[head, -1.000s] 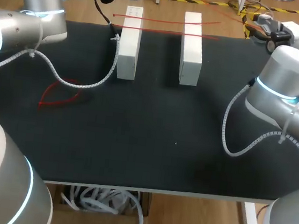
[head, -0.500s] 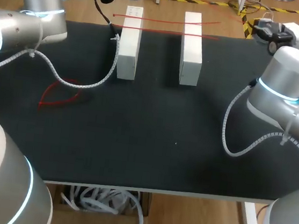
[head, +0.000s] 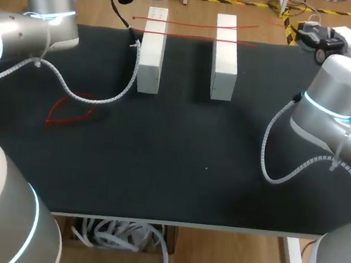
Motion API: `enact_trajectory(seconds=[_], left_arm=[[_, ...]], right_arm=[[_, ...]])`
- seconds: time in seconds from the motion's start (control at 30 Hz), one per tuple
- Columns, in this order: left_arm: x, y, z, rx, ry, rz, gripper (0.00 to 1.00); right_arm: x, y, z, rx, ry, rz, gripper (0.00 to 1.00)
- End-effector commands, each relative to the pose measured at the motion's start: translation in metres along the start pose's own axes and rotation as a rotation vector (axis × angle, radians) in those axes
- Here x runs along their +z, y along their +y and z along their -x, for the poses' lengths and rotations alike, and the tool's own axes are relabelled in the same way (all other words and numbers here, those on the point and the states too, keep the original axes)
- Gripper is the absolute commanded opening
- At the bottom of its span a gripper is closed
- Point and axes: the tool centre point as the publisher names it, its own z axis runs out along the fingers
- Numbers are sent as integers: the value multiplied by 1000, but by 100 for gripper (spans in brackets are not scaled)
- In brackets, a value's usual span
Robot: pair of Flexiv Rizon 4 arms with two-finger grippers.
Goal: Grab the tape and strap the tape.
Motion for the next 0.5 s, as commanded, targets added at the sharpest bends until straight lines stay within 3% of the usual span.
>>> enact_trajectory(seconds=[0.03,0.2,0.4,0.47,0.5], left_arm=[[-1,-1,0,3,-11,117,0],[0,11,-4,-2,45,332,0],[7,17,-7,-33,123,478,0],[9,18,-7,-46,166,563,0],[13,21,-9,-77,226,639,0]], right_arm=[[2,1,-3,-19,-7,-16,0],[3,2,-4,-45,-13,-25,0],[6,2,-6,-79,-18,-36,0],[8,1,-7,-89,-18,-40,0],[9,1,-8,-92,-17,-42,0]])
